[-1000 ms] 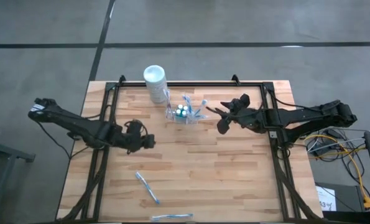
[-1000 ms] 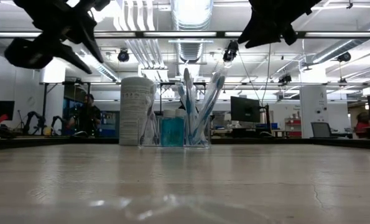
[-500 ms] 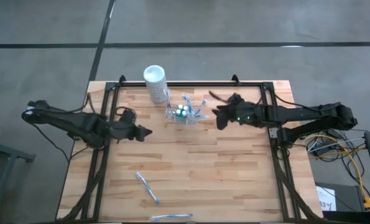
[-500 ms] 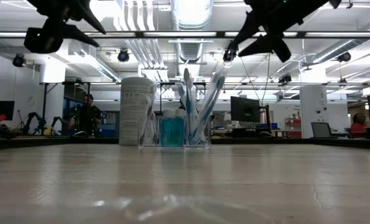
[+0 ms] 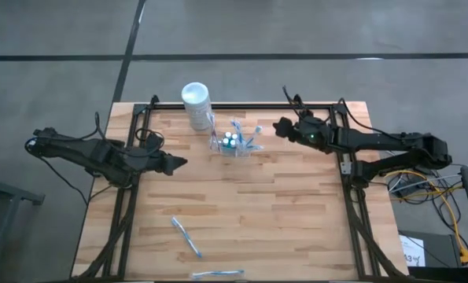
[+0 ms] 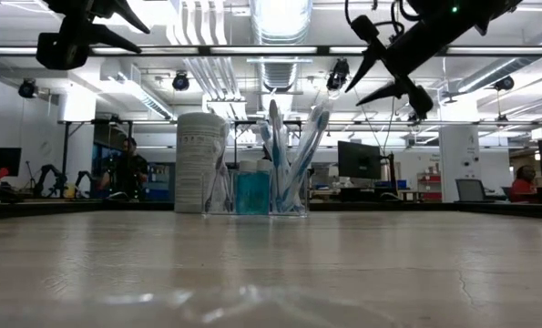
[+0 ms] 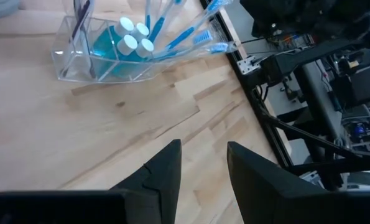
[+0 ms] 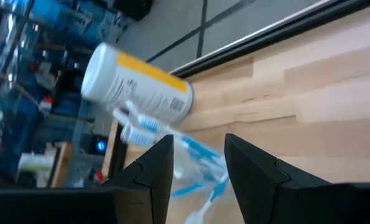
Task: Pick & Place toothbrushing station
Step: Adjust the transparent organizer
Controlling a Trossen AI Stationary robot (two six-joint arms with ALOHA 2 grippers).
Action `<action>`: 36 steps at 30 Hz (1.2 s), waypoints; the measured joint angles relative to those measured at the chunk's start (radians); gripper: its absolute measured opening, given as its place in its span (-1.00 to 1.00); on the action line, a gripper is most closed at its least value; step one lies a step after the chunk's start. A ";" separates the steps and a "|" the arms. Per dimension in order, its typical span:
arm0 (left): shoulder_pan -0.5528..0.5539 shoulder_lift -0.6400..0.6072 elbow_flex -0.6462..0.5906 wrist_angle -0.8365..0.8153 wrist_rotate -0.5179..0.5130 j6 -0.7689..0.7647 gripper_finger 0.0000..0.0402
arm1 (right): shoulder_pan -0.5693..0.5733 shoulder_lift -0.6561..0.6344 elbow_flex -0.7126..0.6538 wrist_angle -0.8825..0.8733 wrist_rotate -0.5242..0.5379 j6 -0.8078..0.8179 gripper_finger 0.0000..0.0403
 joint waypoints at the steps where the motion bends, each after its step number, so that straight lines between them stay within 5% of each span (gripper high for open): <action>1: 0.000 0.000 0.000 0.000 0.000 0.006 -0.34 | -0.017 0.000 -0.002 0.000 -0.005 0.016 -0.31; 8: 0.000 0.000 0.000 0.000 0.000 0.021 -0.34 | -0.161 0.009 -0.070 0.051 -0.222 0.088 -0.31; 14: 0.000 0.000 0.000 0.000 0.000 0.021 -0.34 | -0.215 0.115 -0.186 0.415 -0.443 0.172 -0.32; 18: 0.000 -0.002 0.000 0.000 0.000 0.020 -0.34 | -0.247 0.241 -0.206 0.588 -0.481 0.174 -0.34; 29: -0.001 -0.002 0.000 0.015 0.041 0.018 -0.34 | -0.433 0.419 -0.133 0.608 -0.648 0.151 -0.34; 36: 0.000 -0.002 0.000 0.015 0.041 0.018 -0.34 | -0.438 0.571 -0.033 0.604 -0.825 0.147 -0.34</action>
